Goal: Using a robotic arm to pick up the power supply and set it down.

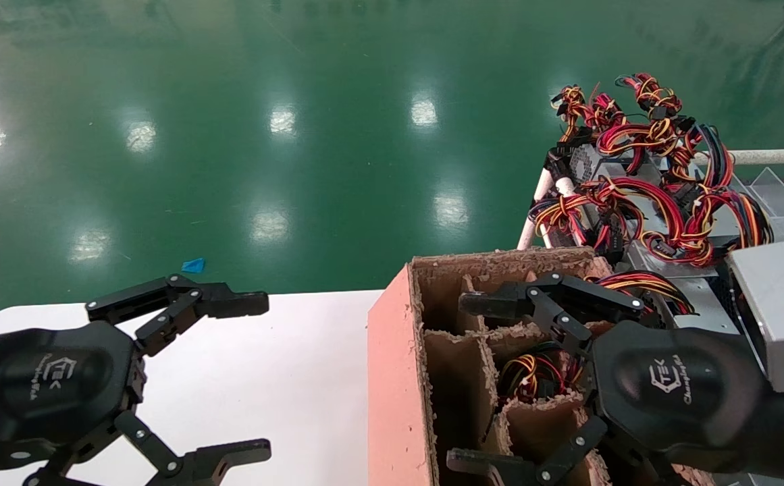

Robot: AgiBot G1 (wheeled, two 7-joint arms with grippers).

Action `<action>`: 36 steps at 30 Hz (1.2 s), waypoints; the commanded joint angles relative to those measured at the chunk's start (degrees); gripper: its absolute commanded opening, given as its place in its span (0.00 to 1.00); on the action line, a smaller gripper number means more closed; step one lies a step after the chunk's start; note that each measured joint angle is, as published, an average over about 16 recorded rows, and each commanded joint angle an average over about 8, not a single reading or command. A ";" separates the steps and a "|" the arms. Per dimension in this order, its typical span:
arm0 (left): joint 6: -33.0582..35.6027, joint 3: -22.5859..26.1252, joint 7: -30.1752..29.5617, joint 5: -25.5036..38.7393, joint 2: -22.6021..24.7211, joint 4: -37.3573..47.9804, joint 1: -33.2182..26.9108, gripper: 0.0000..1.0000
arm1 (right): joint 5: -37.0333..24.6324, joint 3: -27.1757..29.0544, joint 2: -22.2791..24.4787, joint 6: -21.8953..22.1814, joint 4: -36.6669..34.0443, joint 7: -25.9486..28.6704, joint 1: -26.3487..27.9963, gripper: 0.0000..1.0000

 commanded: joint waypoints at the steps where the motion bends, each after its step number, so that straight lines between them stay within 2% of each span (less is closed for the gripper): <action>1: 0.00 0.00 0.00 0.00 0.00 0.00 0.00 1.00 | 0.00 0.00 0.00 0.00 0.00 0.00 0.00 1.00; 36: 0.00 0.00 0.00 0.00 0.00 0.00 0.00 1.00 | 0.00 0.00 0.00 0.00 0.01 0.00 0.00 1.00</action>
